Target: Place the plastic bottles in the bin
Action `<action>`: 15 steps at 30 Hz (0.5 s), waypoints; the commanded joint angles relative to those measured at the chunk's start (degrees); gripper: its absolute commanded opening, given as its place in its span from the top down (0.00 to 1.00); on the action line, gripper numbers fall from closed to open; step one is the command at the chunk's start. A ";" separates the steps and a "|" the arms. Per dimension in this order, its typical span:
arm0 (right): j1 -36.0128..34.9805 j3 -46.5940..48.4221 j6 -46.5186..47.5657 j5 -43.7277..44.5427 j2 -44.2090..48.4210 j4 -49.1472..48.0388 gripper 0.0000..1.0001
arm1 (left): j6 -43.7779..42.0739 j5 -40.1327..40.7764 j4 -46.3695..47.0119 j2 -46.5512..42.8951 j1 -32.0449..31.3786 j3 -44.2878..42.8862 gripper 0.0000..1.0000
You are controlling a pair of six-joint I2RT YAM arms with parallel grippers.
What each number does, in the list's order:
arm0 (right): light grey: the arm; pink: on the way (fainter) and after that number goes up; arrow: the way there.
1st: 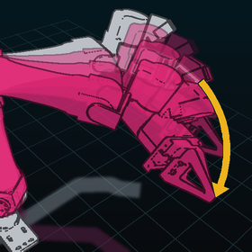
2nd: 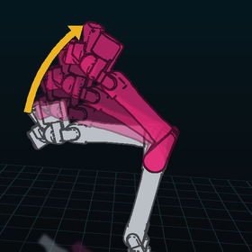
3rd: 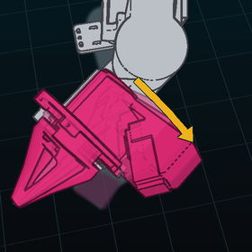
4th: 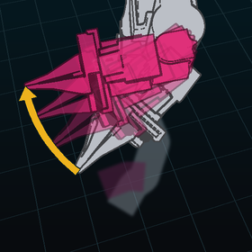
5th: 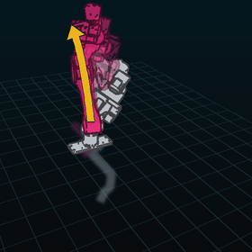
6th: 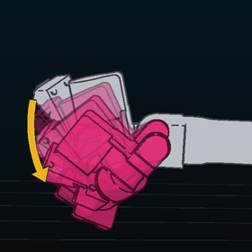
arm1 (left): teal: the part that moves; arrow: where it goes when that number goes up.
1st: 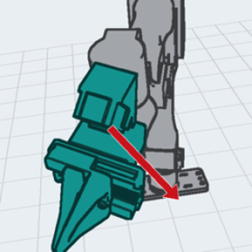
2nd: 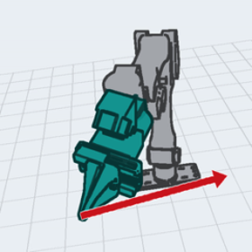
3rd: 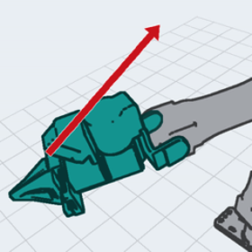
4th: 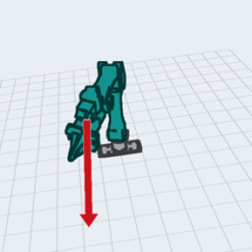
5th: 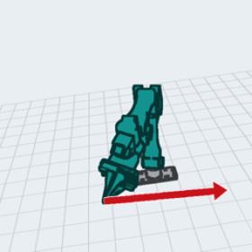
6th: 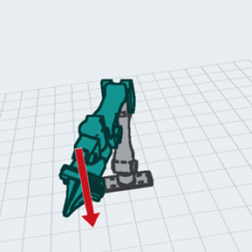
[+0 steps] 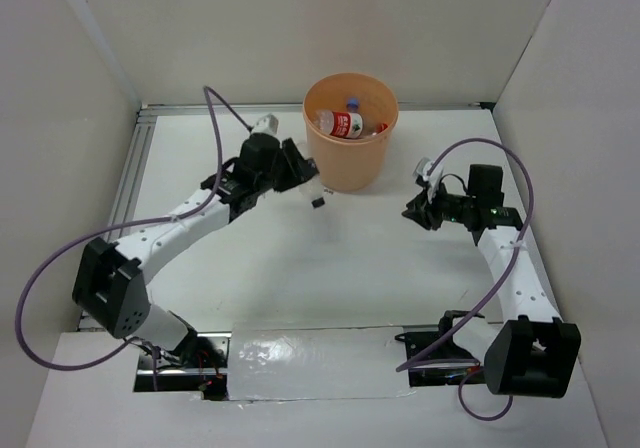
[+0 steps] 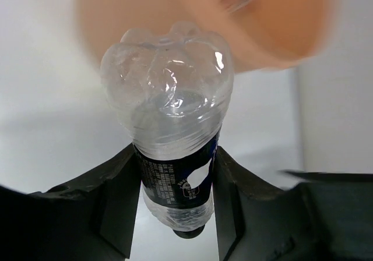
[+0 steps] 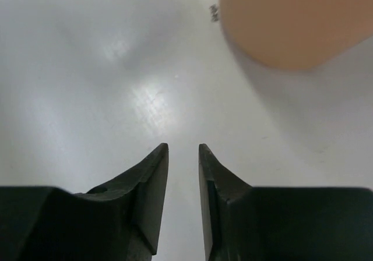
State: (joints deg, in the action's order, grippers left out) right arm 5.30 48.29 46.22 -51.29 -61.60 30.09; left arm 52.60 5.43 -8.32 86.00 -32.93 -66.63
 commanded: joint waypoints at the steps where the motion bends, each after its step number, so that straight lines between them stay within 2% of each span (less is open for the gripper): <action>1: -0.20 -4.42 3.61 -0.39 0.70 1.74 0.62 | -7.95 -3.30 11.91 -0.50 -0.73 -9.28 0.91; 5: -0.91 -7.24 3.62 2.67 -0.53 1.12 0.61 | -10.84 -3.32 14.56 7.41 -0.73 -24.48 0.88; 6: -0.91 -7.25 3.62 2.68 -0.53 1.12 0.61 | -10.85 -2.02 13.86 12.48 -0.73 -31.65 0.87; 8: -0.91 -7.25 3.62 3.91 -0.01 0.42 0.61 | -11.55 0.96 10.97 17.86 -1.26 -38.45 0.81; 9: -0.91 -7.25 3.62 3.91 -0.01 -0.20 0.59 | -11.55 1.68 9.82 20.50 -1.26 -44.49 0.79; 10: -0.91 -7.25 3.10 4.44 0.69 -0.20 0.57 | -11.55 2.30 9.03 25.57 -1.26 -47.42 0.75; 11: -0.91 -7.25 2.39 4.44 0.70 -0.81 0.49 | -12.60 4.04 5.97 28.32 -1.26 -50.50 0.68; 12: -0.91 -6.64 1.87 4.44 0.70 -0.82 0.43 | -12.61 4.76 3.25 31.13 -1.26 -57.66 0.55; 14: -1.43 -6.11 1.16 4.44 1.22 -1.43 0.33 | -13.57 3.89 0.94 37.30 -1.26 -61.85 0.50; 15: -1.43 -6.11 0.55 4.44 1.22 -1.43 0.30 | -13.58 3.28 0.93 38.10 -1.26 -62.56 0.43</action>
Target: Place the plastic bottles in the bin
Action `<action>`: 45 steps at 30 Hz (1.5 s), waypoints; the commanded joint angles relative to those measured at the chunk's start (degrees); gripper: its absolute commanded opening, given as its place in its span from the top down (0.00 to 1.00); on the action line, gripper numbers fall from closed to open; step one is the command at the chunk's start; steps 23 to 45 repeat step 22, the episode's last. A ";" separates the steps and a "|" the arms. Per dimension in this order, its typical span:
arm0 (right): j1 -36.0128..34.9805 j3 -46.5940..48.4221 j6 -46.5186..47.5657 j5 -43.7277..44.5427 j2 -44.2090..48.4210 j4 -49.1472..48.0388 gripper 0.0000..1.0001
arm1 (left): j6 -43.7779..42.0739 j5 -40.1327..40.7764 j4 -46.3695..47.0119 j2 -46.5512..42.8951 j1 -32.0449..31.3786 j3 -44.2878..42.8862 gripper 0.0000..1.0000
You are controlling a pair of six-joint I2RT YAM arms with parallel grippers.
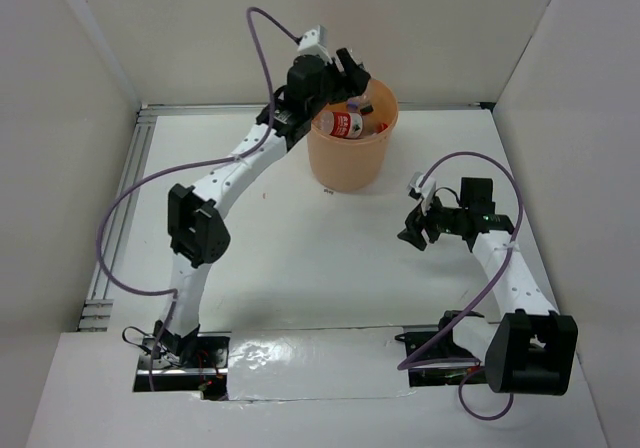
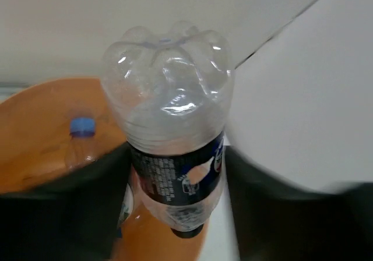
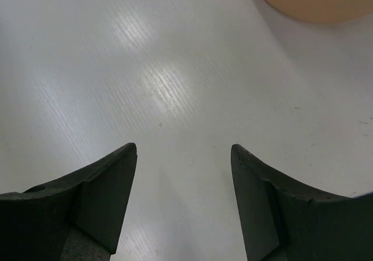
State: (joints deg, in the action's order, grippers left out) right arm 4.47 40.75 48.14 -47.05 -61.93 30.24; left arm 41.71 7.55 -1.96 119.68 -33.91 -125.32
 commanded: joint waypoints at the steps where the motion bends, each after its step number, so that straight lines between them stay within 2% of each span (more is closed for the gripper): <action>1: -0.60 1.44 -1.90 0.20 1.55 -2.37 0.27 | -2.69 0.63 -5.43 4.95 -0.28 -3.88 0.17; 2: -0.60 1.44 -1.91 0.72 2.07 -2.90 0.24 | -2.69 0.10 -4.90 4.95 -0.28 -3.27 0.00; 5: -0.60 0.83 -2.44 0.73 2.08 -2.91 0.17 | -3.22 -1.74 -3.23 4.34 -0.28 -2.74 0.00; 7: -0.60 0.21 -3.14 0.73 2.08 -3.43 0.08 | -3.75 -3.77 -1.40 2.06 -0.28 -1.43 0.00; 8: -0.60 0.20 -4.71 0.73 2.08 -3.43 0.00 | -4.35 -5.16 -0.51 0.75 -0.28 -0.81 0.00; 12: -0.08 0.20 -9.19 0.47 2.08 -4.48 0.00 | -9.61 -7.02 4.40 -10.58 -0.81 7.08 0.00; 14: -0.08 0.20 -14.62 4.58 2.08 -8.07 0.00 | -11.38 -7.73 7.47 -20.76 -0.81 17.52 0.00; 15: -0.08 0.73 -22.66 7.21 2.08 -9.31 0.00 | -13.13 -7.73 8.45 -24.37 -0.81 21.83 0.00; 16: -0.08 1.43 -24.91 11.23 2.08 -9.32 0.00 | -14.11 -7.73 9.24 -31.80 -0.81 31.35 0.00; 18: -0.08 2.66 -26.43 12.15 2.08 -9.32 0.00 | -14.91 -6.42 9.25 -39.22 -0.10 41.68 0.00; 19: -0.08 2.67 -28.52 13.37 2.08 -9.32 0.00 | -14.91 -3.62 9.25 -42.74 0.77 52.09 0.00; 20: -0.08 3.19 -29.67 14.69 2.08 -9.32 0.00 | -14.91 -2.20 8.21 -48.95 1.39 57.06 0.00; 22: 0.45 3.19 -32.13 14.70 2.77 -10.02 0.00 | -13.07 1.39 5.92 -54.52 3.58 66.12 0.00; 45: 0.45 3.19 -32.13 14.70 2.77 -10.02 0.00 | -13.07 1.39 5.92 -54.52 3.58 66.12 0.00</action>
